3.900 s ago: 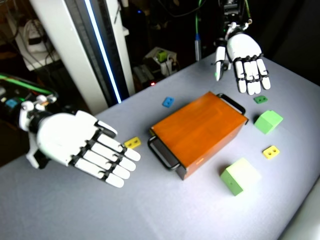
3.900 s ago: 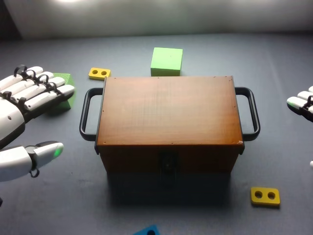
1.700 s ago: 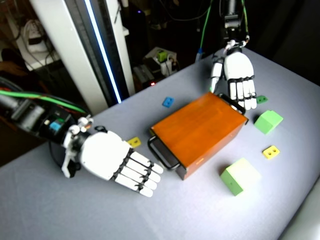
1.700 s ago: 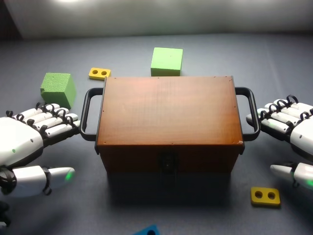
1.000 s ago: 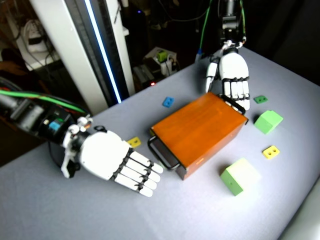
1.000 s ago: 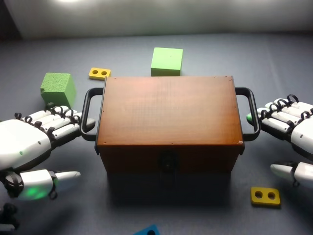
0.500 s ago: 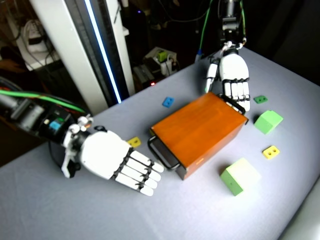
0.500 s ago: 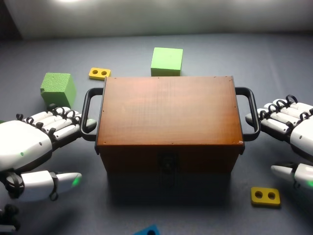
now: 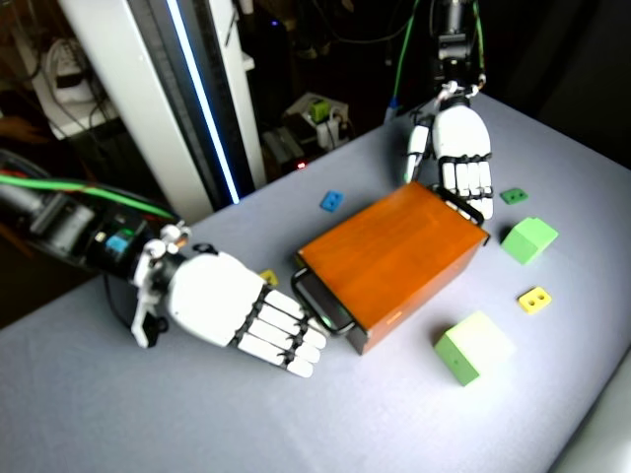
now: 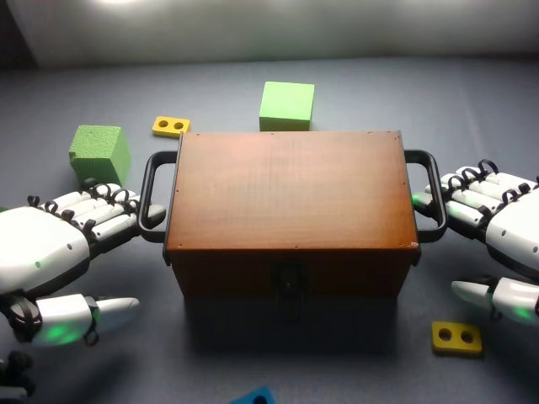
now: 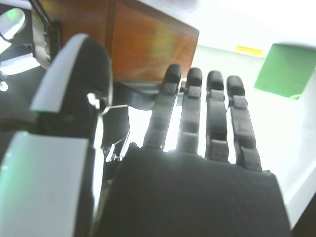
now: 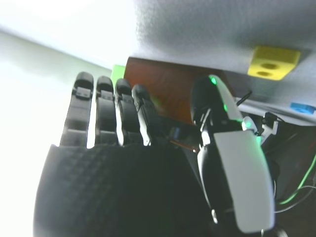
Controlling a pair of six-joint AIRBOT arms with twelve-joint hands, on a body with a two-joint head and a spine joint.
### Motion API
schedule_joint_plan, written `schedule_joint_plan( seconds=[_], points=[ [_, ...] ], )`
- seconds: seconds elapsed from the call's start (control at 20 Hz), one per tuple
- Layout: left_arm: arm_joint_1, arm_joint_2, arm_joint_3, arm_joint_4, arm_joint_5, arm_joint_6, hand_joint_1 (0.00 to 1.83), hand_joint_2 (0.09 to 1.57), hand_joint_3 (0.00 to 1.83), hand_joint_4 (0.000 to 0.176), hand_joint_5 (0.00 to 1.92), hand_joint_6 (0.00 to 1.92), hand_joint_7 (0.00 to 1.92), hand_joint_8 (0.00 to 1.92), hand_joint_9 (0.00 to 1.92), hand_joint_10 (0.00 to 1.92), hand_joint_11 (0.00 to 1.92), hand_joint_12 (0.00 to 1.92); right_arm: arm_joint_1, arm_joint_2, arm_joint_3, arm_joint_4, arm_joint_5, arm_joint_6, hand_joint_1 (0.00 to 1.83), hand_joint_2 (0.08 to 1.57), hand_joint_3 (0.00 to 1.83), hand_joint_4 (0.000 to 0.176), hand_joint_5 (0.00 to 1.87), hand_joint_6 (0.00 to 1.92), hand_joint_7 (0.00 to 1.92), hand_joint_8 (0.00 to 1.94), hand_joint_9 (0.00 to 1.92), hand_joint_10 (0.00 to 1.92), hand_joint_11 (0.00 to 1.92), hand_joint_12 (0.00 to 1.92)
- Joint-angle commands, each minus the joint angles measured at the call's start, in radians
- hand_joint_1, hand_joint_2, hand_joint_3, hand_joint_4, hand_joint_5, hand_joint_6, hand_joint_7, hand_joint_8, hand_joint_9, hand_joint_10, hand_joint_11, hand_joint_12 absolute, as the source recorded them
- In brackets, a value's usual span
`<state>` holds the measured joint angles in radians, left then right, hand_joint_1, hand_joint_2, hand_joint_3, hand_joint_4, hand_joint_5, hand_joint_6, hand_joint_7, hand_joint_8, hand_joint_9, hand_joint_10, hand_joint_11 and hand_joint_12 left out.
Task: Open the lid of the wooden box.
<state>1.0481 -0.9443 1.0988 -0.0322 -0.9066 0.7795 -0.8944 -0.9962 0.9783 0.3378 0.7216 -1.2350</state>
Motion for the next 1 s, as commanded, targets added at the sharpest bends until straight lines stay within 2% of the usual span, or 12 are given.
schedule_joint_plan(
  seconds=[0.0, 0.15, 0.65, 0.95],
  points=[
    [-0.010, 0.004, 0.001, -0.001, -0.122, -0.009, 0.22, 1.38, 0.01, 0.000, 0.00, 0.00, 0.00, 0.00, 0.00, 0.00, 0.00, 0.00, 0.017, -0.002, 0.002, -0.029, 0.119, 0.008, 0.53, 1.38, 0.00, 0.000, 0.00, 0.00, 0.00, 0.00, 0.00, 0.00, 0.00, 0.00],
    [-0.010, 0.006, 0.001, 0.000, -0.127, -0.011, 0.24, 1.37, 0.00, 0.000, 0.00, 0.00, 0.00, 0.00, 0.00, 0.00, 0.00, 0.00, 0.017, 0.005, -0.001, -0.047, 0.138, 0.043, 0.51, 1.38, 0.00, 0.000, 0.00, 0.00, 0.00, 0.00, 0.00, 0.00, 0.00, 0.00],
    [-0.009, 0.022, -0.012, 0.004, -0.162, -0.016, 0.26, 1.37, 0.00, 0.000, 0.00, 0.00, 0.00, 0.00, 0.00, 0.00, 0.00, 0.00, -0.004, 0.050, -0.042, -0.059, 0.214, 0.078, 0.46, 1.39, 0.00, 0.000, 0.00, 0.00, 0.00, 0.00, 0.00, 0.00, 0.00, 0.00],
    [-0.008, 0.033, -0.020, 0.007, -0.190, -0.020, 0.24, 1.37, 0.00, 0.019, 0.00, 0.00, 0.00, 0.00, 0.00, 0.00, 0.00, 0.00, -0.017, 0.061, -0.049, -0.070, 0.251, 0.118, 0.40, 1.38, 0.00, 0.000, 0.00, 0.00, 0.00, 0.00, 0.00, 0.00, 0.00, 0.00]
  ],
)
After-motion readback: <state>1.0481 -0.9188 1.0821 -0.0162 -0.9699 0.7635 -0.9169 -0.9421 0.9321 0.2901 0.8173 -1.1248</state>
